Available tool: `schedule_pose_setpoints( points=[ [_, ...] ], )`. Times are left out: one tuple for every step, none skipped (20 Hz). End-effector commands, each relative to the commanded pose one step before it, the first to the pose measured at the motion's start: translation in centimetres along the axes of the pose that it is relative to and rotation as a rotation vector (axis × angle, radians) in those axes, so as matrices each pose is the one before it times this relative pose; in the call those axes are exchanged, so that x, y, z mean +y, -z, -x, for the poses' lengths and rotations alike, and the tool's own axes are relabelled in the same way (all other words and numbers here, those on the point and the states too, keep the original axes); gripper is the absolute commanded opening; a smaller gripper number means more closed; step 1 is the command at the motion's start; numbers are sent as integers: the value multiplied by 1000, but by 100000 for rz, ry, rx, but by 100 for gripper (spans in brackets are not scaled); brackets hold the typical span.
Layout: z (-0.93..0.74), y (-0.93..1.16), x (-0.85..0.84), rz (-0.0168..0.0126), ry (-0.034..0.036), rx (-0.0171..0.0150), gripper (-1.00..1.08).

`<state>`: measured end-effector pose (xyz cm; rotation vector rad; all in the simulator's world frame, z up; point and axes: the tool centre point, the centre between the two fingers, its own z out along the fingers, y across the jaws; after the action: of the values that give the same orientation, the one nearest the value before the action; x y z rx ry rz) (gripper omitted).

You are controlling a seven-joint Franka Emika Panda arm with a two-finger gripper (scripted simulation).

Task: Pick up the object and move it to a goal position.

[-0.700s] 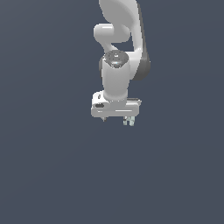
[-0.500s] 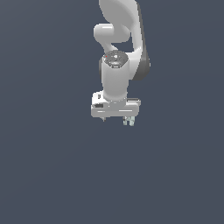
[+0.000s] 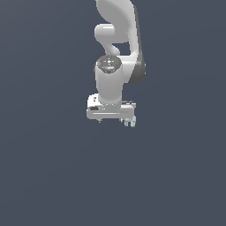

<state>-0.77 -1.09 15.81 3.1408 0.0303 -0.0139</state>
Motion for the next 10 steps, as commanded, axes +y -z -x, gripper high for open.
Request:
schedule_pose_setpoints(
  points=[
    [-16,30,-105,-15,257,65,100],
    [12,-17,-10,7,218,-11,100],
    [21,-29,-18,12,378,-20,100],
    [29,-38,-33,15,548,-20,100],
    [36,-46,-53,18,724,-15,100],
    [42,-53,-71,21,895,-11,100],
    [49,-62,-87,24,1063,-8,100],
    [54,-69,-102,26,1216,-6,100],
    [59,-77,-116,28,1360,-6,100],
    [64,-84,-127,31,1487,-8,100]
  ],
)
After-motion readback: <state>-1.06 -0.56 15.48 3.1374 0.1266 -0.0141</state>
